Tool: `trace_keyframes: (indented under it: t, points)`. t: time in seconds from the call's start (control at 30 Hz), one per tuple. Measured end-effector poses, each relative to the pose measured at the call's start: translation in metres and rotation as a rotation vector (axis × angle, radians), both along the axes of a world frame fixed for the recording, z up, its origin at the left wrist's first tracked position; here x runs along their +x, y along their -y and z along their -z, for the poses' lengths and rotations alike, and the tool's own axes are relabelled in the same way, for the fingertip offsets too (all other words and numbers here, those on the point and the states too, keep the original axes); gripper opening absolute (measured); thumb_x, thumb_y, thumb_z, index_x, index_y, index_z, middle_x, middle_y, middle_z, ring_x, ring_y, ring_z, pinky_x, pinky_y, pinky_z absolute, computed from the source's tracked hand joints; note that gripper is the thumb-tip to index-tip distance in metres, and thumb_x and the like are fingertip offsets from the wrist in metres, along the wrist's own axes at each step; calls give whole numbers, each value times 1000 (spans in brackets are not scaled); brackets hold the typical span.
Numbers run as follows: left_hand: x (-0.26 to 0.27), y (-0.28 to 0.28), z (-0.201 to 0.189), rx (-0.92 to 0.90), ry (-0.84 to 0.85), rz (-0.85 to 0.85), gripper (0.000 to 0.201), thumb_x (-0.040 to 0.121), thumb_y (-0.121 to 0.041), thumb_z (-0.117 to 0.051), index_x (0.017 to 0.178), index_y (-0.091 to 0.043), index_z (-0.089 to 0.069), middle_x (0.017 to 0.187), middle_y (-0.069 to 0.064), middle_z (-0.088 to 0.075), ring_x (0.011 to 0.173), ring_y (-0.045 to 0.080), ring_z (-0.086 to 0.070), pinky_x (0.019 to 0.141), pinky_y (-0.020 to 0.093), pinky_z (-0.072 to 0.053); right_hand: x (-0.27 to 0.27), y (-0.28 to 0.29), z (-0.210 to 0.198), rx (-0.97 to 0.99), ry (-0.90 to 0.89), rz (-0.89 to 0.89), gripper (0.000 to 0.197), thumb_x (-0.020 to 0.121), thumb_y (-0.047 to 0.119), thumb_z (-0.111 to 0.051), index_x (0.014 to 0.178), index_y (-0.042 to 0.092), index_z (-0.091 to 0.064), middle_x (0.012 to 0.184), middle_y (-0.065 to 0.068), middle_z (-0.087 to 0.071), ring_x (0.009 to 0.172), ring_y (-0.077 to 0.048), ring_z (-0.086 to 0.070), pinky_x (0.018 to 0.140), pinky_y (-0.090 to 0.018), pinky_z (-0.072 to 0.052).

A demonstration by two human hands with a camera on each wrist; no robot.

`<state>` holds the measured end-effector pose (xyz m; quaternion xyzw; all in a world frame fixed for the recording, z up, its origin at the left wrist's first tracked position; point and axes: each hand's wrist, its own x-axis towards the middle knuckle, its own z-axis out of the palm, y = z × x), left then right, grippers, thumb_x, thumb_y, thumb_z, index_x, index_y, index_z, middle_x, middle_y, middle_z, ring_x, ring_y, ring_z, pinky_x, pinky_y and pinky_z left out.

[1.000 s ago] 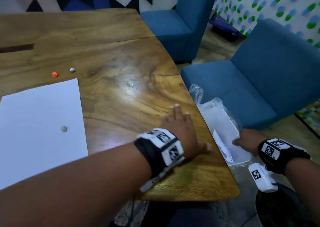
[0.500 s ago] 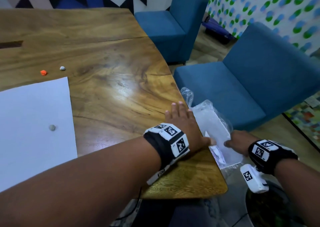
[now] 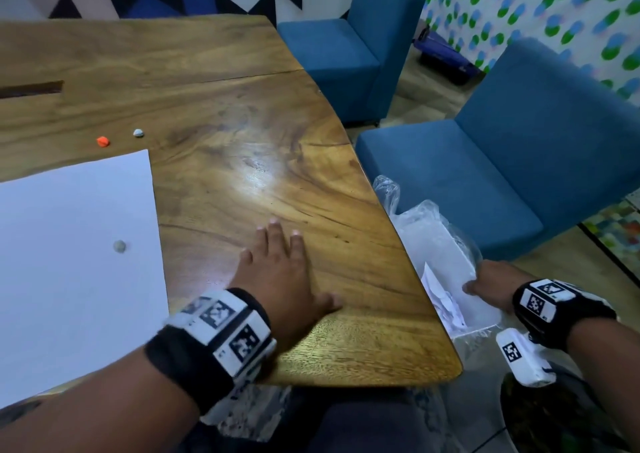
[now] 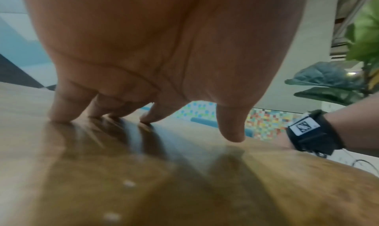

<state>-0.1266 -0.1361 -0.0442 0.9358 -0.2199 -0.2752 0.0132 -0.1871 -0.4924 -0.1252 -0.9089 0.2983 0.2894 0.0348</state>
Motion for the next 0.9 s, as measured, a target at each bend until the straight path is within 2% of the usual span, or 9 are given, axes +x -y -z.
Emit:
trace_keyframes:
  t: [0.2,0.3,0.37,0.43,0.5,0.57,0.63,0.73,0.9]
  points:
    - [-42,57,6,-15,-33,158,119,86,-83,-37,156,-5,20,154,30,34,148,46,25,123,62,-2,1,-6,-5,14,0,6,34,88,36,-59,107,9,-68,110,-12,-69,95,-27,-66,82,-32,-54]
    - [-71,91,5,-69,-113,340,114,89,-75,-48,160,-5,8,161,29,25,151,45,19,123,62,-3,1,-7,-7,24,-10,1,34,89,36,-60,105,6,-67,107,-13,-69,92,-27,-66,76,-31,-53]
    - [-74,102,-5,-267,-148,381,96,90,-67,-56,158,-8,-22,165,26,-11,153,41,-12,122,55,-21,2,-5,-8,27,0,1,35,87,36,-61,103,6,-68,105,-13,-70,91,-28,-67,79,-33,-56]
    - [-55,94,-17,-539,-148,320,66,89,-63,-58,138,-17,-55,139,15,-53,129,32,-51,106,44,-45,2,-3,-8,29,5,0,36,85,35,-61,102,5,-68,104,-14,-70,91,-29,-67,81,-36,-56]
    - [-24,73,-23,-644,-294,222,47,92,-63,-58,106,-20,-71,104,3,-72,95,19,-66,83,34,-53,0,-1,-10,26,-2,-4,34,86,35,-61,97,4,-68,102,-15,-70,90,-30,-67,78,-34,-55]
    - [5,50,-22,-590,-630,54,56,92,-67,-55,91,-14,-73,84,7,-75,75,19,-70,69,29,-53,-3,1,-9,17,-8,-9,33,87,36,-60,96,6,-68,102,-14,-70,91,-30,-66,78,-34,-54]
    - [22,37,-17,-406,-895,-98,75,89,-76,-47,99,-5,-71,83,14,-75,75,28,-72,69,33,-54,-6,3,-7,20,-13,-4,32,85,38,-60,96,9,-67,101,-12,-70,90,-29,-67,75,-32,-53]
    - [38,52,-8,-339,-945,-161,87,89,-82,-34,105,-4,-67,90,19,-76,76,32,-74,69,34,-55,-7,2,-4,43,-24,-2,32,86,37,-57,96,9,-68,98,-11,-70,86,-27,-67,63,-27,-46]
    - [59,103,-3,-373,-883,-143,88,87,-84,-35,107,-4,-65,90,21,-75,71,34,-74,66,35,-55,-11,0,-3,40,-52,0,32,91,32,-56,67,11,-55,82,-11,-62,76,-25,-62,53,-26,-39]
